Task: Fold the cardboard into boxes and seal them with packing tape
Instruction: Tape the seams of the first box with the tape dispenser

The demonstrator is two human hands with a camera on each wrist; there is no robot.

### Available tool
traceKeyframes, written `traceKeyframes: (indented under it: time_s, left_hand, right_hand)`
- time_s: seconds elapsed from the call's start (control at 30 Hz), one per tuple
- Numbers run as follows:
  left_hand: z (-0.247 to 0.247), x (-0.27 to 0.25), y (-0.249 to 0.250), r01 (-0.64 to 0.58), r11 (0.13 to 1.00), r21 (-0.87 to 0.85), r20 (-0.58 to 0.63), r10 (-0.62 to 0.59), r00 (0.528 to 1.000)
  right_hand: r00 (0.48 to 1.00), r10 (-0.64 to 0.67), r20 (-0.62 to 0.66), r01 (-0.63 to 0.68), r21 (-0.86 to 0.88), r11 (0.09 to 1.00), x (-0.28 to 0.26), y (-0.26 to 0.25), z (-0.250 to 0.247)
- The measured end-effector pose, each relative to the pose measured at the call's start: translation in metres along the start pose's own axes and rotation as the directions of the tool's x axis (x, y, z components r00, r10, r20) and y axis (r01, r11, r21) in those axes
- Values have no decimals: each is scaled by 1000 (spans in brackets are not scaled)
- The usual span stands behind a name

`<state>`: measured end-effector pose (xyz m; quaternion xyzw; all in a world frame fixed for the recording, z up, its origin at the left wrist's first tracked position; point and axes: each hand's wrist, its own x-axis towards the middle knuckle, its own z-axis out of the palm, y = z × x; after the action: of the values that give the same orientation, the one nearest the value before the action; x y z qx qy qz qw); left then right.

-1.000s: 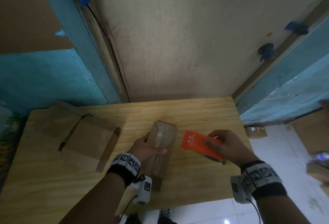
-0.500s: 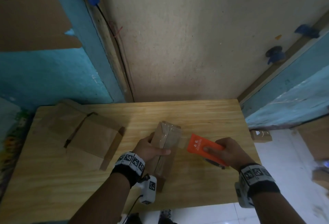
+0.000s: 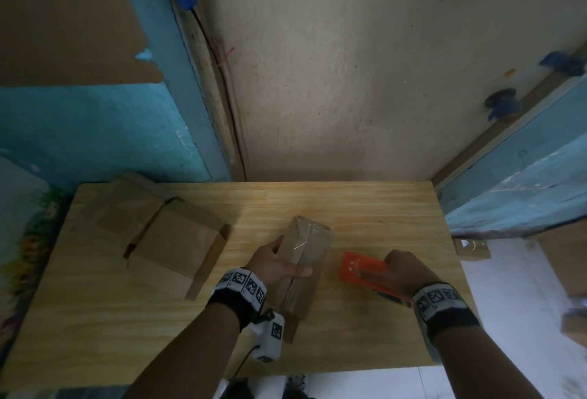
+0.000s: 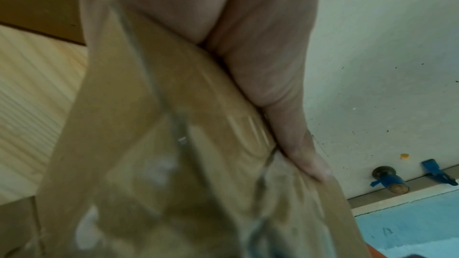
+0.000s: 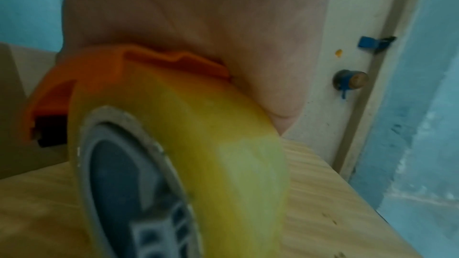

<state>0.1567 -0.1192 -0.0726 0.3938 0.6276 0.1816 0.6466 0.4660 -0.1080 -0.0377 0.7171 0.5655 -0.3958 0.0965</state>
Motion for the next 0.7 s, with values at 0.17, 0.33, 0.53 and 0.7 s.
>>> traceKeyframes:
  time_s: [0.17, 0.33, 0.53, 0.7]
  left_hand:
    - [0, 0, -1, -5, 1000, 8, -7, 5, 1000]
    - [-1, -1, 0, -8, 1000, 11, -6, 8, 1000]
    - [-2, 4, -6, -7, 999, 33, 0, 7, 1000]
    - [-2, 4, -6, -8, 999, 50, 5, 8, 1000]
  right_hand:
    - [1000, -6, 2, 6, -151, 989, 9, -25, 2]
    - [1000, 4, -16, -8, -214, 977, 15, -43, 12]
    - [998, 52, -20, -56, -237, 970, 18, -53, 16]
    - [996, 80, -32, -86, -232, 969, 18, -54, 19]
